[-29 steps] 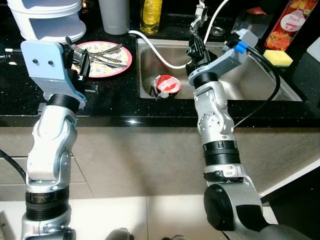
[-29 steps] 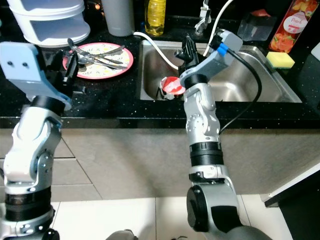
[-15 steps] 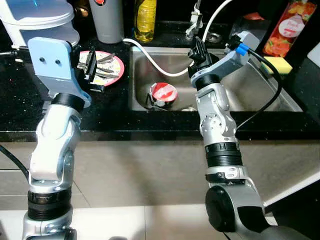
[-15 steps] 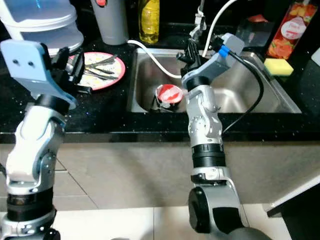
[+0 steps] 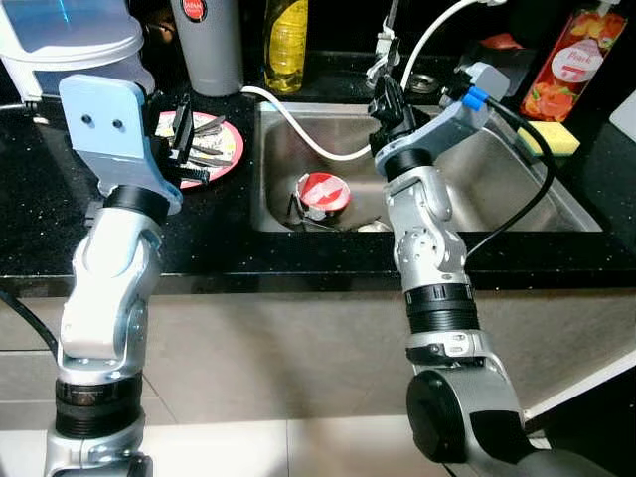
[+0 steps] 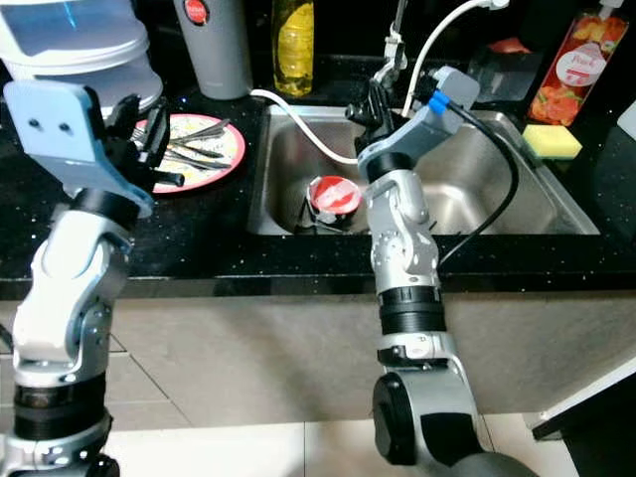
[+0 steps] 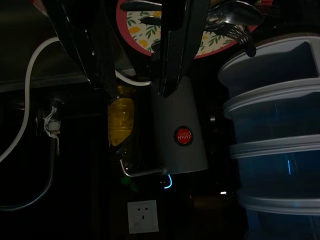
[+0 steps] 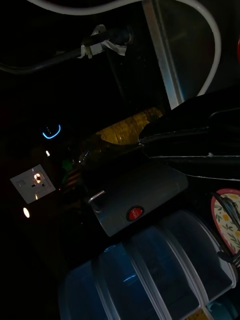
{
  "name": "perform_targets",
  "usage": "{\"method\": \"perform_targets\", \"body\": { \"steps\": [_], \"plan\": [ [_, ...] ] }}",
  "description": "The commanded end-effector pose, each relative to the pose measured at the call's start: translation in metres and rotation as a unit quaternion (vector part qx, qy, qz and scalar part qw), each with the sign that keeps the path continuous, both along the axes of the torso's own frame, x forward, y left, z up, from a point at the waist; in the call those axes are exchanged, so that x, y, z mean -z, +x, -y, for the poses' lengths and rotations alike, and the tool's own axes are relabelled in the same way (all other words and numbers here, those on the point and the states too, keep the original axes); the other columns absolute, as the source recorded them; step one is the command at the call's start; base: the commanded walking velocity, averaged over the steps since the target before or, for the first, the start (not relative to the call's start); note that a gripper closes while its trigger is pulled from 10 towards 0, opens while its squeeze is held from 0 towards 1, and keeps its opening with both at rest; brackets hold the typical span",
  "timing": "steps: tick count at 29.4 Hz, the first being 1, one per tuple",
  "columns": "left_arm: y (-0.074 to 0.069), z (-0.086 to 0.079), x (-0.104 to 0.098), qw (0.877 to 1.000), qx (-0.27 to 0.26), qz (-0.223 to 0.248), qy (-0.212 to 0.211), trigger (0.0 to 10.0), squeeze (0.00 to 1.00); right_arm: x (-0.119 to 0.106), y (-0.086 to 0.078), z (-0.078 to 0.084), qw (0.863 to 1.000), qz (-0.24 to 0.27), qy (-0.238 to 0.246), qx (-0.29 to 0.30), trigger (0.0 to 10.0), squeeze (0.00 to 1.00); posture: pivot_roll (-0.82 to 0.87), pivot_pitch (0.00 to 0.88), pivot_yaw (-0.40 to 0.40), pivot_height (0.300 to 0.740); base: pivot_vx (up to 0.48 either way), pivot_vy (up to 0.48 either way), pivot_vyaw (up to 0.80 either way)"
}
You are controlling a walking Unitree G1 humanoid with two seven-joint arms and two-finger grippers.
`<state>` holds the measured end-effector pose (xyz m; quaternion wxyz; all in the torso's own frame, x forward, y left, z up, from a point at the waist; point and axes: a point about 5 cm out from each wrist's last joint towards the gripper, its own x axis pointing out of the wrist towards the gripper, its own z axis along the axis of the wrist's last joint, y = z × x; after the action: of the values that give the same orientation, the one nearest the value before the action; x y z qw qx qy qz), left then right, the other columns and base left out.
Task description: Kitchen organization
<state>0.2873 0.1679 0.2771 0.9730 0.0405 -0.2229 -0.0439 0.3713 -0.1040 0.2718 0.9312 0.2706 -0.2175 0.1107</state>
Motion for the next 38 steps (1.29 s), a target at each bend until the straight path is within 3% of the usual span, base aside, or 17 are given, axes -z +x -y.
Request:
{"method": "perform_targets", "body": {
  "steps": [1,29,38],
  "plan": [
    [0.0007,0.0008,0.0022,1.000,0.001,-0.006,0.003,10.0,0.00,-0.0005,-0.0009,0.0035,1.000,0.000,0.005,0.005,10.0,0.00,0.29,0.008,-0.034,0.740,0.341,0.000,0.00],
    [0.0019,-0.0002,0.0030,1.000,0.000,-0.009,0.005,10.0,0.00,0.0006,-0.0003,0.0032,1.000,-0.001,0.006,0.006,10.0,0.00,0.29,0.007,-0.030,0.740,0.374,0.000,0.00],
    [0.0023,-0.0003,0.0036,1.000,-0.006,-0.012,-0.002,10.0,0.00,0.0004,-0.0003,0.0033,1.000,-0.001,0.006,0.005,10.0,0.00,0.29,0.005,-0.033,0.740,0.030,0.000,0.00]
  ]
}}
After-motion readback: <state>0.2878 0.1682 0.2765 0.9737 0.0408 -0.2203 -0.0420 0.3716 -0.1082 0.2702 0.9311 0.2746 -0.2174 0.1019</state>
